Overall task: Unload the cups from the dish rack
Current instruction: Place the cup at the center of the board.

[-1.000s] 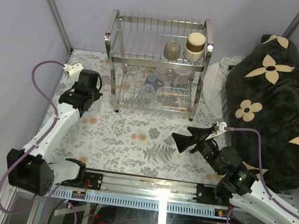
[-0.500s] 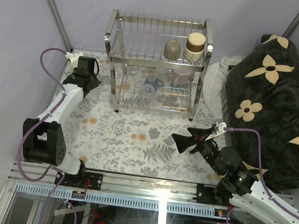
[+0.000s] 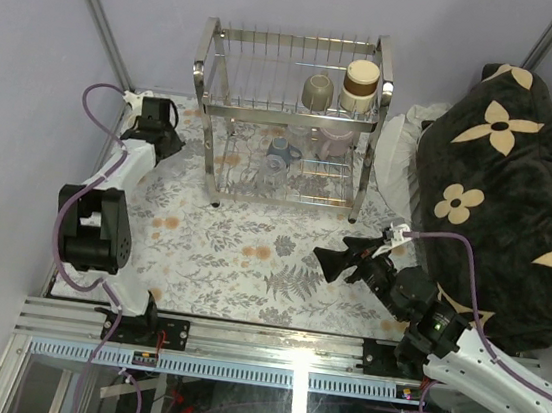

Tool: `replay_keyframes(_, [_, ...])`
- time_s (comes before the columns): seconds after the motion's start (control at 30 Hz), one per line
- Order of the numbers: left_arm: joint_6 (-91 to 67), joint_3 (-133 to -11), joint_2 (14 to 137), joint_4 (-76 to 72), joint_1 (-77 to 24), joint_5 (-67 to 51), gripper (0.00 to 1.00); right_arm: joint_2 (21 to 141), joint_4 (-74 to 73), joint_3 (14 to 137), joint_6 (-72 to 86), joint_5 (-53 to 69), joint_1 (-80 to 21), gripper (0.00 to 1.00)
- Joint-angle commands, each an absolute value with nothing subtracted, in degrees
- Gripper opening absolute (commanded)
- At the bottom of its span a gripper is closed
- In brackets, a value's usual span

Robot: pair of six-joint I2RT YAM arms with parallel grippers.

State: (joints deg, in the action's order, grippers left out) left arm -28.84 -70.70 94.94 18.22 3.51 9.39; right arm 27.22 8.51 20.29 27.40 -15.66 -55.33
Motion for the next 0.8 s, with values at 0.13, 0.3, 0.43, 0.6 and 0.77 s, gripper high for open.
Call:
replay_keyframes(0.13, [-26.62, -75.92, 99.47, 11.38, 3.61, 8.59, 0.00, 29.32, 12.94, 19.96, 27.19, -17.09, -55.37, 1.00])
replay_keyframes(0.3, [-25.69, -78.64, 103.55, 11.38, 3.46, 8.58, 0.00, 30.45, 13.36, 19.95, 27.16, -17.31, -55.37, 1.00])
replay_keyframes(0.43, [-24.78, -80.34, 105.99, 11.41, 3.32, 8.93, 0.00, 31.05, 13.54, 19.86, 27.16, -17.52, -55.37, 1.00])
replay_keyframes(0.6, [-24.29, -82.06, 108.48, 12.22, 3.36, 9.39, 0.00, 31.15, 13.71, 19.78, 27.15, -17.78, -55.43, 0.99])
replay_keyframes(0.77, [-24.54, -82.66, 109.14, 12.22, 3.24, 8.58, 0.25, 31.24, 13.81, 19.69, 27.16, -17.84, -55.37, 0.99])
